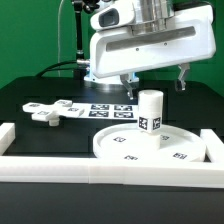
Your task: Assemble round table
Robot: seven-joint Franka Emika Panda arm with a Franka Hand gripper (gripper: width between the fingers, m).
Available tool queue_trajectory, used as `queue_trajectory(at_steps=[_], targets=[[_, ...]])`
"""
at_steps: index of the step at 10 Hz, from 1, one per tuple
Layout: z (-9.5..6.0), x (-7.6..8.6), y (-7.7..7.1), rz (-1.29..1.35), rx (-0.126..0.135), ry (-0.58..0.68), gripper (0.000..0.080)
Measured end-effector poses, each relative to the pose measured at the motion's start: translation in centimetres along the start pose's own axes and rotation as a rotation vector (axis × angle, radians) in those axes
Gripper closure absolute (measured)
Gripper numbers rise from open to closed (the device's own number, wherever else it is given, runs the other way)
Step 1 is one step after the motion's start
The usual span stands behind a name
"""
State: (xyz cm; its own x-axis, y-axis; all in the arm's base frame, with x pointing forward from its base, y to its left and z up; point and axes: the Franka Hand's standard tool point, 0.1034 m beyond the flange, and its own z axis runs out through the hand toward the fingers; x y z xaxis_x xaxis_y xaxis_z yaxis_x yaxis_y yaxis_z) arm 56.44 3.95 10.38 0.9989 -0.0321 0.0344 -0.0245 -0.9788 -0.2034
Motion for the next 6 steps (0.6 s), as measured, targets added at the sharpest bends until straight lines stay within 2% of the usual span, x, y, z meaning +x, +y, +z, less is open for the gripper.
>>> queue_trajectory(at_steps=[2, 3, 5, 6], targets=[[-0.1, 0.6, 0.5, -0.101, -0.053, 0.027, 0.0151], [-0.1, 0.9, 0.8, -0.112, -0.066, 0.059, 0.0151], [0.3, 0.3, 1.5, -0.125, -0.072, 0.06, 0.0151], [0.3, 0.3, 1.4, -0.127, -0.072, 0.061, 0.0151]])
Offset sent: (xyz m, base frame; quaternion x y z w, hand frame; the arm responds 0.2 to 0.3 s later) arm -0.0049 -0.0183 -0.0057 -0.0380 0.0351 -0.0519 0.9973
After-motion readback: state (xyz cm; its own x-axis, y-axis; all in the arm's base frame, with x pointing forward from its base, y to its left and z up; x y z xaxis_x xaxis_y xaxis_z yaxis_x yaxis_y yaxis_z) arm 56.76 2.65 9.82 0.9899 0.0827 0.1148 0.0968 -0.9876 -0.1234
